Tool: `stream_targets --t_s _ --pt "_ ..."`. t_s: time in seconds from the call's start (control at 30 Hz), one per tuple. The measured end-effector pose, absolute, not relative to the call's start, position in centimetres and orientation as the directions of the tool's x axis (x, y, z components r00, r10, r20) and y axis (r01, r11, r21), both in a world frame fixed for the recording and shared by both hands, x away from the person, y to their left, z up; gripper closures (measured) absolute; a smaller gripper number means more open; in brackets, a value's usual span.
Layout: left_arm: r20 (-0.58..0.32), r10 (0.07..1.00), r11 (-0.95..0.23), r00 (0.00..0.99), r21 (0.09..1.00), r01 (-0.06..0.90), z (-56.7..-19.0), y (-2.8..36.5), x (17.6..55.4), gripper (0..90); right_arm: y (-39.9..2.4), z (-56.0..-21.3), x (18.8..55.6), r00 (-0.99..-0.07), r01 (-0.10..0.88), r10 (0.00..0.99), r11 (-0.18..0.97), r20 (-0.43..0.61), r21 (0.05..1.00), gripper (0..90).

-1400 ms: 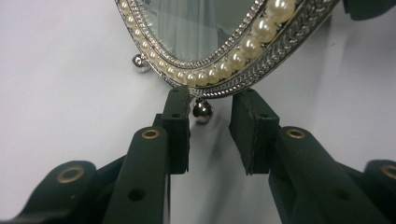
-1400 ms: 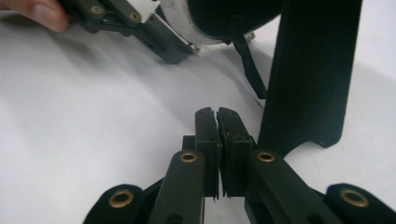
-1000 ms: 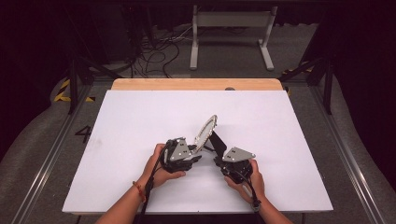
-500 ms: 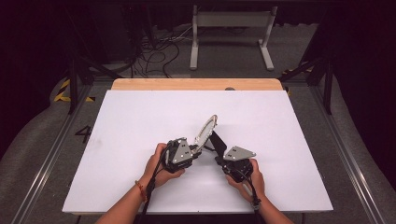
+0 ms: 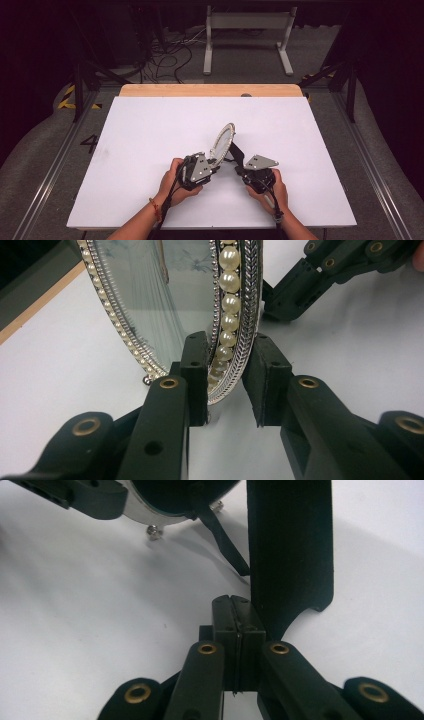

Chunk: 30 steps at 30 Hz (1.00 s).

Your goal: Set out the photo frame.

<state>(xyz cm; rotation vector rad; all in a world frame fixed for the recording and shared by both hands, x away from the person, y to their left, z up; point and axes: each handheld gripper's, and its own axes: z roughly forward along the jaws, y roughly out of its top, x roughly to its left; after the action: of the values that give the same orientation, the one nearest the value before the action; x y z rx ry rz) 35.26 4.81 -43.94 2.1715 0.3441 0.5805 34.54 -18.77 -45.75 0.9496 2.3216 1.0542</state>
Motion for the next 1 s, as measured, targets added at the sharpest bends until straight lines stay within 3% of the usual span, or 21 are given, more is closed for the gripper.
stream_targets --t_s 0.6,1.0 --pt "0.211 0.435 -0.559 0.875 0.826 0.079 -44.2 4.6 35.6 71.1 -19.8 -46.2 35.4 -0.653 0.449 0.754 0.465 -0.076 0.763 90.0" --pt "0.21 0.404 -0.554 0.89 0.83 0.056 -43.9 4.8 35.8 73.0 -20.5 -45.8 35.4 -0.661 0.435 0.748 0.45 -0.063 0.78 90.0"
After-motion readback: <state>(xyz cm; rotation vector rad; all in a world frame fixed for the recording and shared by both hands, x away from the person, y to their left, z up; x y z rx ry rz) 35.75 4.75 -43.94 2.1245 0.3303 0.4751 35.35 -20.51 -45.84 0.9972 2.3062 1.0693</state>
